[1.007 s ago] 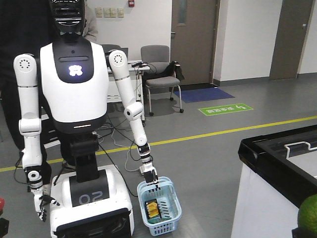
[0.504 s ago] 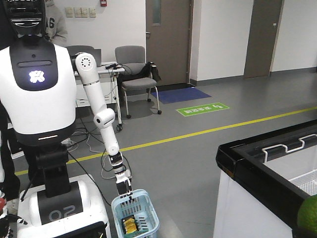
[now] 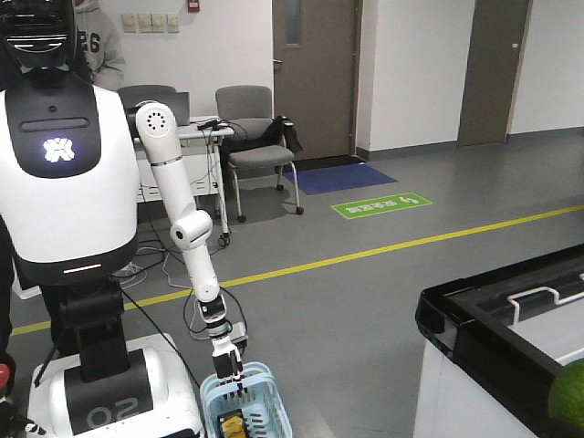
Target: Pick snacks and fruit into basket
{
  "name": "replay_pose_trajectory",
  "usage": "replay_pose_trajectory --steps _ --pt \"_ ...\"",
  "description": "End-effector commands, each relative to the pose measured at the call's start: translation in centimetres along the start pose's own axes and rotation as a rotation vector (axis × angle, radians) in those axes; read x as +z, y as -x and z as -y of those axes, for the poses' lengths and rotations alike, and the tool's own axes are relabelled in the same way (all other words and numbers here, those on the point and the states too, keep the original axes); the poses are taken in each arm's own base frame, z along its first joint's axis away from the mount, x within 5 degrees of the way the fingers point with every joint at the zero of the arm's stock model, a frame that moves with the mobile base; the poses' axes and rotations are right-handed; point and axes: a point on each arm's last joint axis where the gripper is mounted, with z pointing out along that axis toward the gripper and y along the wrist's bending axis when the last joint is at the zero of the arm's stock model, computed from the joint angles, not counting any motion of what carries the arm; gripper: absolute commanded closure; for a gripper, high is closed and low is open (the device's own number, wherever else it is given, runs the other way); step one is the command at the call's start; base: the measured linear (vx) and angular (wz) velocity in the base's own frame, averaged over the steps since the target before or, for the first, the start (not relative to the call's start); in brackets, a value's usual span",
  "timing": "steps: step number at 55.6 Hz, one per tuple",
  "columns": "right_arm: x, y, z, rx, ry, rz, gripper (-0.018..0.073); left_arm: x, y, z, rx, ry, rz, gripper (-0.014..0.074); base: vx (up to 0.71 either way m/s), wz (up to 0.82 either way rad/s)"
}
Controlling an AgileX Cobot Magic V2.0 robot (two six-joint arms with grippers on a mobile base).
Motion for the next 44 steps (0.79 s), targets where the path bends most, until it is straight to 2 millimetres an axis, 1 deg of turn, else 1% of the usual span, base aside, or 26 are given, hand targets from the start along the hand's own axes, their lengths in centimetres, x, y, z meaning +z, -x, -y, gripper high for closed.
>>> replay_pose_trajectory --steps 1,14,44 --pt "-0.59 1.59 0.17 -0.008 -0.019 0.118 0.0568 -0.46 1.69 -0.36 -0.019 0.036 0.108 0.0602 0.19 0.19" --pt "-0.59 1.59 0.17 -0.008 -0.019 0.118 0.0568 -0.46 1.69 -0.36 -0.019 0.036 0.108 0.0602 0.22 0.27" --pt "-0.59 1.59 0.17 -0.008 -0.019 0.118 0.0568 -0.46 1.69 -0.36 -0.019 0.036 0.108 0.0602 0.27 0.38"
